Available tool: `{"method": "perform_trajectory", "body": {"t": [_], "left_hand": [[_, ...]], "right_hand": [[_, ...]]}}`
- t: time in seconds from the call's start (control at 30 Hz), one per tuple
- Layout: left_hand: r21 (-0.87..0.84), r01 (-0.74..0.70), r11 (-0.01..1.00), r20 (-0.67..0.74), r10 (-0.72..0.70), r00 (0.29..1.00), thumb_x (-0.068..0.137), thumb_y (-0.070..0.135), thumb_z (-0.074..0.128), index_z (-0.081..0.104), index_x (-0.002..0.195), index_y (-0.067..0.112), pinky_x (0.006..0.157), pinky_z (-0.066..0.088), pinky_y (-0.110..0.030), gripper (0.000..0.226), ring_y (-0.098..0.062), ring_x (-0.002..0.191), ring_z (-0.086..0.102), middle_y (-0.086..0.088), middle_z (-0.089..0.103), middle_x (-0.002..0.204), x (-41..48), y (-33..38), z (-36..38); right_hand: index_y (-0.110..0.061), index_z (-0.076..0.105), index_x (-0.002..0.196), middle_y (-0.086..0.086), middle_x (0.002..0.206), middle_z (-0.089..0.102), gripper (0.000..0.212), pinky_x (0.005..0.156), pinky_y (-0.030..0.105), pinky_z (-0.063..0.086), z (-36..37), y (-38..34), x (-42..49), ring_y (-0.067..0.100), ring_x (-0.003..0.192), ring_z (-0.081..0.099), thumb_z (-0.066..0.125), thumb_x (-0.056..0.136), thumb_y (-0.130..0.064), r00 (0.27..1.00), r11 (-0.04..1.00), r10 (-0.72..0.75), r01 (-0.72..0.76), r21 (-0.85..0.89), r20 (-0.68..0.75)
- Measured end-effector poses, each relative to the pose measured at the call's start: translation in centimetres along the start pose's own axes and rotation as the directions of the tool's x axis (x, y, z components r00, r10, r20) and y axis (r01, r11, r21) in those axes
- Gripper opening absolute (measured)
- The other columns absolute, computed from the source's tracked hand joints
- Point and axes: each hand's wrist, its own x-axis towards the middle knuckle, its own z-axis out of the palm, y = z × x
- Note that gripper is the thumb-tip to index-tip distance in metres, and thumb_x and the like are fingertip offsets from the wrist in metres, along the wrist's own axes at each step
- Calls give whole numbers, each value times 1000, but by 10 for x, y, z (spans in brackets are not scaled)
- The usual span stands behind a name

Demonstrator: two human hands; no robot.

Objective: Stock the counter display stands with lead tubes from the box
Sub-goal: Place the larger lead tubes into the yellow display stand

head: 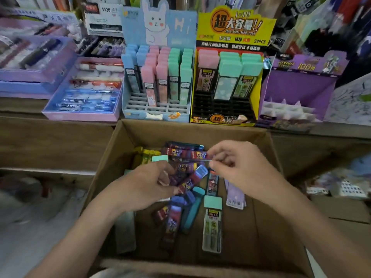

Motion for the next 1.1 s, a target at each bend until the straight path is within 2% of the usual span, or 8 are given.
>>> {"method": "perform_trajectory", "body": {"t": [0.13,0.23,0.3,0.37,0.57,0.8,0.93,1.1], "left_hand": [[33,81,996,-74,-78,994,86,35,78,59,121,40,93,55,-34,40,-3,100,64,16,66,109,-23,-13,-11],[131,162,978,-162,-140,977,89,31,76,54,131,37,102,50,-35,48,-9,117,59,11,62,127,-37,-17,-12],[172,189,967,-179,-158,971,89,30,76,45,143,36,109,47,-38,62,-13,130,53,6,55,141,-43,-16,-8],[214,225,951,-169,-191,967,90,32,74,34,152,37,115,41,-37,74,-15,139,45,7,45,151,-47,-15,-1],[247,295,923,-208,-247,946,92,31,73,27,153,35,111,41,-37,76,-19,139,45,7,42,150,-50,-17,10],[255,320,912,-244,-260,934,94,26,71,27,153,32,108,45,-37,74,-19,137,47,6,43,148,-55,-20,16],[273,306,912,-228,-248,941,95,23,69,28,155,30,114,40,-37,73,-19,142,40,5,39,152,-56,-20,18],[337,255,906,-206,-193,959,96,14,66,44,144,31,117,31,-36,55,-20,140,36,5,40,146,-50,-14,17]], "right_hand": [[-31,65,126,-17,100,67,34,80,19,53,20,15,-14,-3,90,64,74,94,-27,961,978,178,-148,-149,210],[-40,59,124,-16,112,64,35,82,25,56,28,16,-20,3,96,63,74,93,-31,905,942,289,-210,-263,312],[-35,58,126,-12,120,62,37,86,30,58,30,15,-22,6,101,62,74,93,-31,879,917,331,-214,-338,343],[-34,56,130,-16,118,60,42,82,23,55,30,16,-23,4,102,61,74,92,-29,866,911,339,-205,-358,366],[-30,52,137,-11,132,57,54,97,30,53,36,14,-28,10,116,57,78,89,-30,847,895,355,-187,-405,395],[-29,52,137,-15,118,55,57,84,23,55,41,16,-33,6,108,59,80,88,-26,816,915,374,-246,-319,442],[-28,49,142,-13,125,54,62,77,19,53,44,20,-34,5,109,57,80,88,-24,816,922,371,-264,-285,444],[-33,61,110,-13,112,56,32,67,21,52,45,24,-29,7,96,61,82,86,-27,826,932,351,-263,-250,441]]}}
